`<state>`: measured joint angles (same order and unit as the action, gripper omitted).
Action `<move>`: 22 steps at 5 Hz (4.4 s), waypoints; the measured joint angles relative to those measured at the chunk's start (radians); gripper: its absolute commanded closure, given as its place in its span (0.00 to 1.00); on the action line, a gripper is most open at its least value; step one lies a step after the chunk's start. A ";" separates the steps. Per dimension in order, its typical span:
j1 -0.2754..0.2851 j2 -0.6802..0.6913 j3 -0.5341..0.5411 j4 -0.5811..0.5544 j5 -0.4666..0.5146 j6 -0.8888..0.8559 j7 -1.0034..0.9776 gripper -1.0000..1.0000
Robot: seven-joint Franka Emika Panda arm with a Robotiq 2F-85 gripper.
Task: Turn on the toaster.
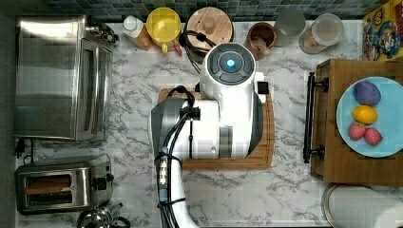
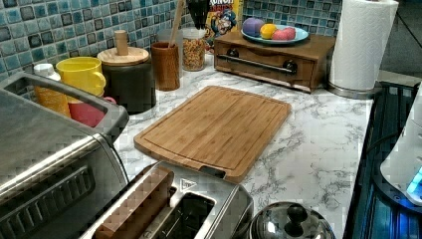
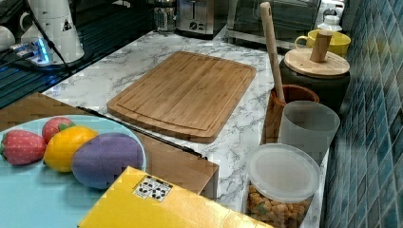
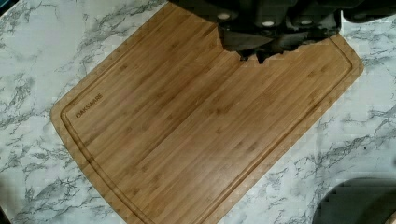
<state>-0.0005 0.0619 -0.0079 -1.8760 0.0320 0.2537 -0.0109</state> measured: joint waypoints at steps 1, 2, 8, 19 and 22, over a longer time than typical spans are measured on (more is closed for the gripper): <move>0.000 0.001 0.000 -0.003 0.000 0.013 0.000 1.00; 0.002 0.005 0.002 -0.007 0.000 0.020 -0.003 1.00; 0.106 0.008 0.214 -0.212 0.114 0.268 -0.287 1.00; 0.302 -0.067 0.451 -0.421 0.234 0.305 -0.395 1.00; 0.303 -0.043 0.449 -0.431 0.229 0.330 -0.394 1.00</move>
<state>0.3020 0.0188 0.4412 -2.3066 0.2612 0.5835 -0.4053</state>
